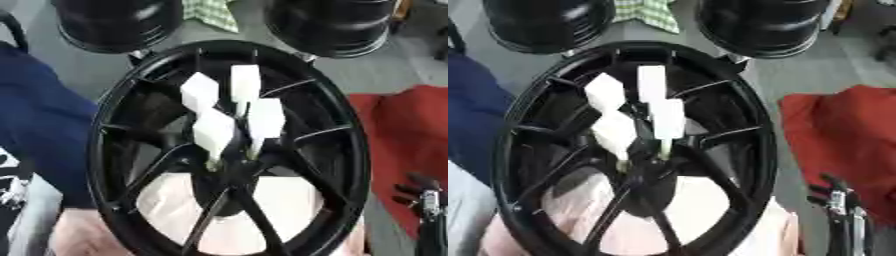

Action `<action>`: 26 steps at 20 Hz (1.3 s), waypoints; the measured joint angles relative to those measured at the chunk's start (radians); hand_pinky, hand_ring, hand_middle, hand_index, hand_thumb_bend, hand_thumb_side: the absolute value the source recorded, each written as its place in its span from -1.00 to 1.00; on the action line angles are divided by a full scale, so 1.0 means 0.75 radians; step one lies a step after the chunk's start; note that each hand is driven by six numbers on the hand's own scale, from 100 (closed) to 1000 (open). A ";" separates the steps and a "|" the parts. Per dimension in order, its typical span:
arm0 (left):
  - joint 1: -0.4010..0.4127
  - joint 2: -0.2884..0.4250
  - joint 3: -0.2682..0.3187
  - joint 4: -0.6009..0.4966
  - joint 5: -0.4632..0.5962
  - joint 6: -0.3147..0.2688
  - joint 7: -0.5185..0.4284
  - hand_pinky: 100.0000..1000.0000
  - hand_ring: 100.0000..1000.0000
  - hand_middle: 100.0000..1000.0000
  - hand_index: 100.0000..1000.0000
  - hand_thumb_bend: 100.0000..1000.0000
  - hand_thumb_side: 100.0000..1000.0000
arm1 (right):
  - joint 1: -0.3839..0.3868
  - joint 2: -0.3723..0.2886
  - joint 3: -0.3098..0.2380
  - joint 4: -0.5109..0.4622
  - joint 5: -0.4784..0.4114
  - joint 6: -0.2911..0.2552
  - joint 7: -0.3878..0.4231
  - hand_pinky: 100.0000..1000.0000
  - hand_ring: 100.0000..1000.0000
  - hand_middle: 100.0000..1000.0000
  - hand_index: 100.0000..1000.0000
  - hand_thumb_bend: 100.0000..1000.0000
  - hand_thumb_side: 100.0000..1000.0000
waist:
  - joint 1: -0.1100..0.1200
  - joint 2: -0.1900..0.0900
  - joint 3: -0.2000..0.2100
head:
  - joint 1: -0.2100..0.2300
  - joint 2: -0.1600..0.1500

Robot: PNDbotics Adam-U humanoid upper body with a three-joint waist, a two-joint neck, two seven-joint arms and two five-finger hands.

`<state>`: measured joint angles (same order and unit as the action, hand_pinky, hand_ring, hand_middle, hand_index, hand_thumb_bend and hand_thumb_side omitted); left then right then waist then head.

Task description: Pull the pin out of the wheel hub.

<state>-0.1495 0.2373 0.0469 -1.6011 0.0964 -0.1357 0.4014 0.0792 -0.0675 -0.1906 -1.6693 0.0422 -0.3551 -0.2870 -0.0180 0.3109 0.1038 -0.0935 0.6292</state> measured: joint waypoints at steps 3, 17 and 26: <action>0.000 0.000 0.000 0.000 0.000 0.000 0.000 0.32 -0.12 -0.04 0.44 0.28 -0.21 | 0.000 0.000 0.000 0.004 0.000 0.000 0.000 0.12 0.28 0.41 0.41 -1.00 0.69 | 0.000 0.000 0.000 | 0.000 -0.011; 0.000 0.000 0.000 0.000 0.000 0.000 0.000 0.32 -0.12 -0.04 0.44 0.28 -0.21 | 0.001 -0.012 -0.001 0.011 -0.019 -0.001 0.000 0.11 0.28 0.41 0.41 -1.00 0.67 | 0.001 0.000 0.004 | 0.006 -0.046; 0.008 -0.001 0.001 0.005 0.018 0.000 0.013 0.33 -0.11 -0.04 0.44 0.29 -0.22 | 0.005 -0.025 -0.034 -0.101 -0.062 -0.020 -0.040 0.14 0.33 0.44 0.44 -1.00 0.48 | -0.011 -0.006 0.043 | 0.017 -0.062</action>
<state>-0.1435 0.2369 0.0476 -1.5976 0.1101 -0.1360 0.4110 0.0828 -0.0859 -0.2163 -1.7451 -0.0041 -0.3702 -0.3168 -0.0264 0.3064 0.1362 -0.0809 0.5824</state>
